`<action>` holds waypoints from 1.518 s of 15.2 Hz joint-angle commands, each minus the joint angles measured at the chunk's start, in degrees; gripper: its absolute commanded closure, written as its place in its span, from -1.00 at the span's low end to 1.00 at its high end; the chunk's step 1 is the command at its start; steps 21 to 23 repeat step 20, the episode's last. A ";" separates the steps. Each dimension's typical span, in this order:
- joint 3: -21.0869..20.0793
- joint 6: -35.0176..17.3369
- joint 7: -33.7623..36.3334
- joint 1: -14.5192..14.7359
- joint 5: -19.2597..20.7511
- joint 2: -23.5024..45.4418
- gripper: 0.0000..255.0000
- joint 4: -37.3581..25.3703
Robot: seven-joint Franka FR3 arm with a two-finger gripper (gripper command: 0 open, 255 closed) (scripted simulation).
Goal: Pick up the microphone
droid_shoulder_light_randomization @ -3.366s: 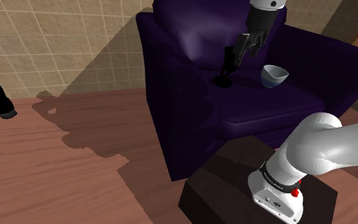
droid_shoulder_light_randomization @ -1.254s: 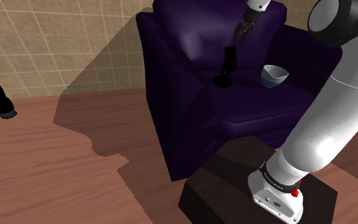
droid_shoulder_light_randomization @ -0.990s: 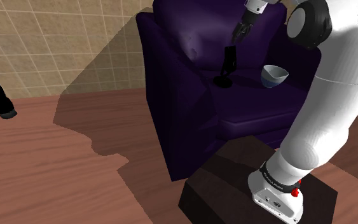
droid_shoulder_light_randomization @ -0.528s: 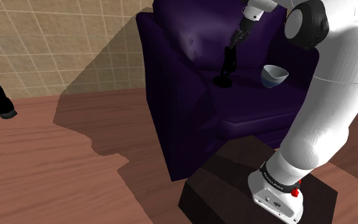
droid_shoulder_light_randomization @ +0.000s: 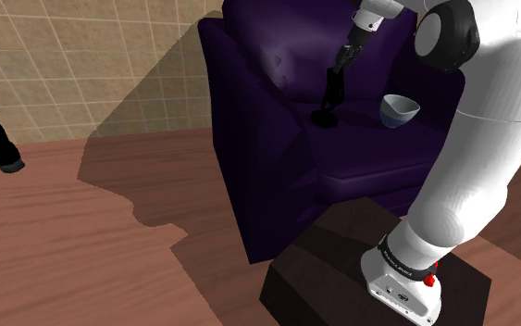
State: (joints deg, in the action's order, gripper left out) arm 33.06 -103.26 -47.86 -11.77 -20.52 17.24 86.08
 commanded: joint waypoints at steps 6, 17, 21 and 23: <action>0.08 2.52 0.50 -0.34 0.10 0.29 1.00 -2.59; 0.24 11.74 1.93 -2.37 -0.63 2.11 1.00 -13.58; 0.23 12.80 2.07 -2.69 -0.81 2.45 1.00 -14.97; 0.23 12.80 2.07 -2.69 -0.81 2.45 1.00 -14.97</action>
